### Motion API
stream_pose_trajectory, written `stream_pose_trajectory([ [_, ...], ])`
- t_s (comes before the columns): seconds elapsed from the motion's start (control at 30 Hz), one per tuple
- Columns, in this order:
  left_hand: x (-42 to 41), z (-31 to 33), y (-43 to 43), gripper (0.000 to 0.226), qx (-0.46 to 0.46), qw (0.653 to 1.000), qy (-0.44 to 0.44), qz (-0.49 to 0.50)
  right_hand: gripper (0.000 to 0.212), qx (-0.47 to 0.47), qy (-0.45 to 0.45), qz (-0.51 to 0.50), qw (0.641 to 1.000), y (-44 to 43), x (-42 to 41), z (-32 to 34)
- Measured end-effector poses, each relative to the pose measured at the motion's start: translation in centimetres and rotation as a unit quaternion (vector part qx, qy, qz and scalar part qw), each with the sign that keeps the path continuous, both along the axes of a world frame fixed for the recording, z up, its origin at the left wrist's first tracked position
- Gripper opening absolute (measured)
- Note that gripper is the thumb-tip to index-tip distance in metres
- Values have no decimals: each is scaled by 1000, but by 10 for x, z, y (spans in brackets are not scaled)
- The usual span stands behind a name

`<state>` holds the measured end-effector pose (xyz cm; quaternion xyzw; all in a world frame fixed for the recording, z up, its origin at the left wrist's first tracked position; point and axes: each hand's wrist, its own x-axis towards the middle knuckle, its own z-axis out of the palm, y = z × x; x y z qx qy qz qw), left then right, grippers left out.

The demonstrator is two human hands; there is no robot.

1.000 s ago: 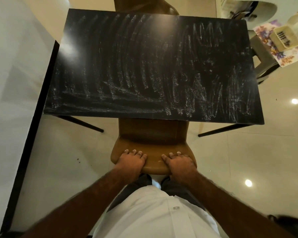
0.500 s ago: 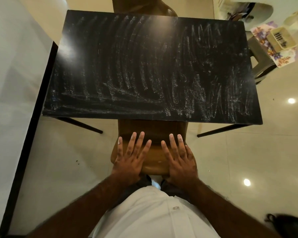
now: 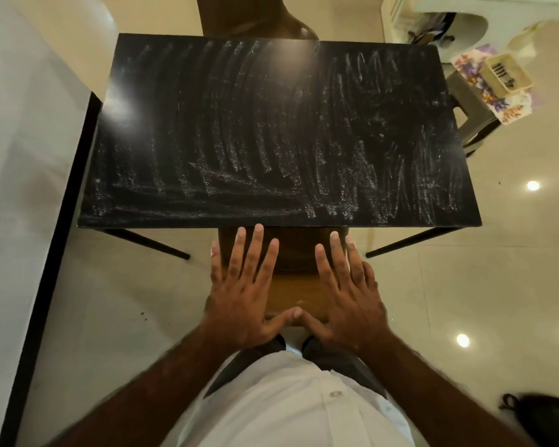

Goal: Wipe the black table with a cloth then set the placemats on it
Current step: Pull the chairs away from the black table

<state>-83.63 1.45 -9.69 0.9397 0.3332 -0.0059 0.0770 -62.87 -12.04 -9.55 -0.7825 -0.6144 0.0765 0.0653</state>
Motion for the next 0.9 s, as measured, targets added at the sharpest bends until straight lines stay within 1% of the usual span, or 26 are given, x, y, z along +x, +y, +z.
stream_pose_trajectory([
  [0.07, 1, 2, 3, 127, -1, 1000, 4, -4, 120, 8, -13, -7, 1000, 0, -3, 2],
  [0.2, -2, -8, 0, 128, -11, 999, 39, -8, 119, -18, -17, -21, 999, -4, -12, -8],
  [0.5, 13, 2, -18, 125, 17, 999, 10, -34, 118, 16, -48, -88, 995, -33, -4, -1],
  [0.7, 57, 20, -46, 121, 34, 996, -12, -78, 117, 9, -68, -179, 982, -78, 30, 8],
  [0.8, 93, 27, -68, 119, 37, 994, -4, -106, 116, -4, -74, -233, 970, -108, 53, 12],
  [0.9, 135, 34, -99, 118, 36, 988, -6, -152, 115, 5, -69, -288, 955, -149, 78, 19],
])
